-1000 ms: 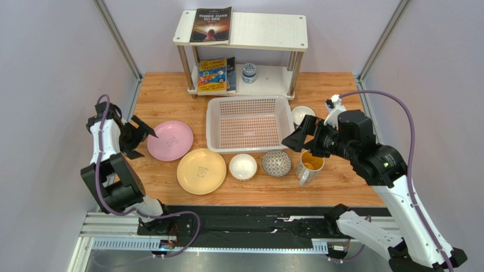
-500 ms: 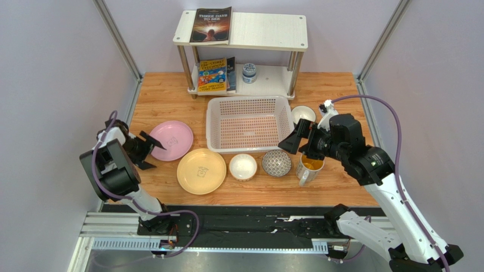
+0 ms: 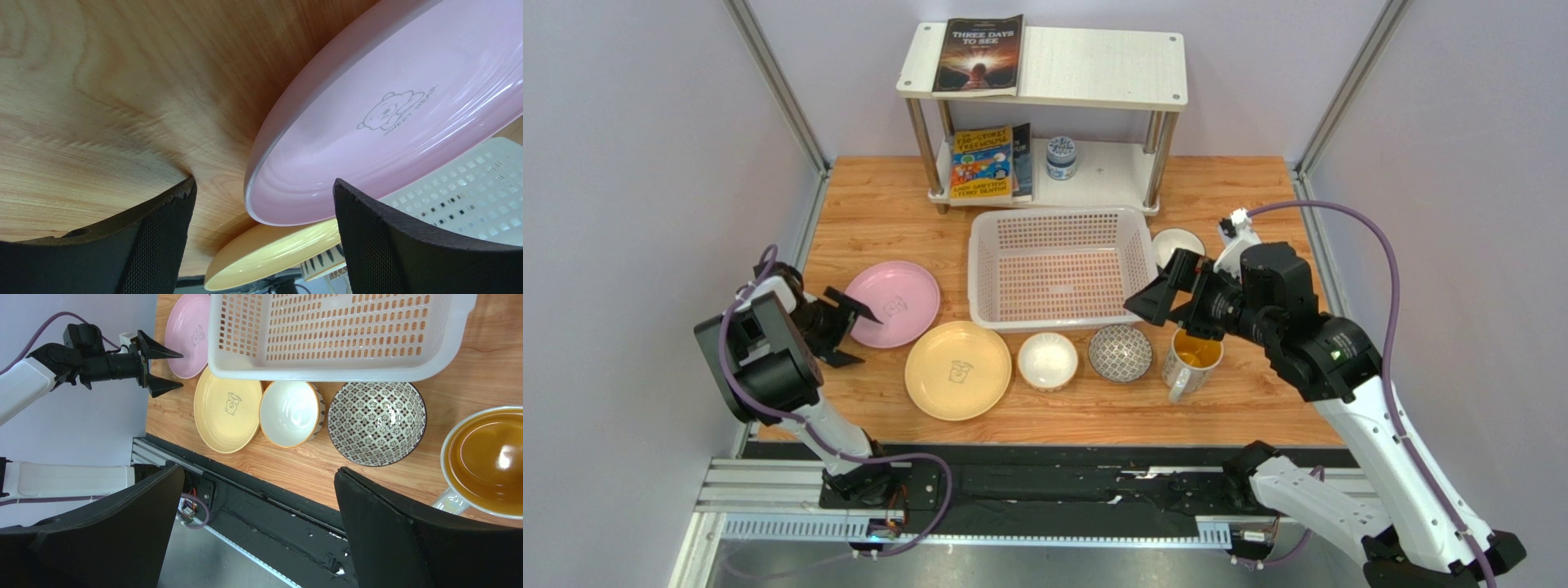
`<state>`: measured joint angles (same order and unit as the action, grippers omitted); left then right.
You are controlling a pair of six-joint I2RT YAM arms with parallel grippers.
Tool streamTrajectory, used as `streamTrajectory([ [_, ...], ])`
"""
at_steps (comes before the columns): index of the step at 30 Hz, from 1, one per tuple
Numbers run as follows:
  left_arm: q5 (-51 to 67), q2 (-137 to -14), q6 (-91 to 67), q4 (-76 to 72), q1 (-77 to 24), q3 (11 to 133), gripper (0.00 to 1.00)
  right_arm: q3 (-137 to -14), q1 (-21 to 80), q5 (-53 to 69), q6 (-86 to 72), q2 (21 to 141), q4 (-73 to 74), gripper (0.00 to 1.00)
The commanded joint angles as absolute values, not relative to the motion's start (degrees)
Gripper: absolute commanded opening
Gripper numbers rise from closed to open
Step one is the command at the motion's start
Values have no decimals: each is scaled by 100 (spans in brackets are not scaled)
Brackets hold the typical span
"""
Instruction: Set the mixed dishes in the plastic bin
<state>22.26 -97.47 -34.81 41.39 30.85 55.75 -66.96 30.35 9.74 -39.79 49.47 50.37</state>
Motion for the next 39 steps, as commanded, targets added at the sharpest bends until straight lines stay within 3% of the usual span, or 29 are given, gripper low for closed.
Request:
streamTrajectory([
  [1,1934,-9870,-3683,4095,3094,5756,85,-7119,3076,870,-3911,4957,4957,100],
  [5,1758,-10089,-3542,4394,3085,6011,76,-7225,3076,817,-3867,5045,4984,100],
  [7,1819,-10291,-3446,4535,3094,6161,67,-7198,3067,835,-3885,5071,4914,100],
  [9,1854,-10397,-3384,4623,3094,6275,66,-7189,3076,844,-3920,5080,4896,100],
  [10,1889,-10467,-3366,4640,3102,6310,56,-7181,3076,852,-3929,5080,4861,100],
  [12,1907,-10468,-3331,4667,3102,6319,50,-7172,3076,835,-3929,5080,4860,100],
  [15,1925,-10433,-3174,4693,3094,6319,21,-7172,3076,800,-3902,5089,4843,100],
  [19,2485,-10328,-2910,4737,3129,6241,0,-7049,3076,896,-3867,5098,4703,100],
  [25,2480,-9372,-2953,4667,3138,5897,0,-6715,3067,932,-3981,5054,4570,100],
  [30,2346,-8422,-3181,5106,3296,6468,0,-6504,3076,923,-3999,5115,4614,100],
  [39,3260,-6716,-3586,5457,3279,6372,0,-6863,3682,651,-4306,6011,4465,99],
])
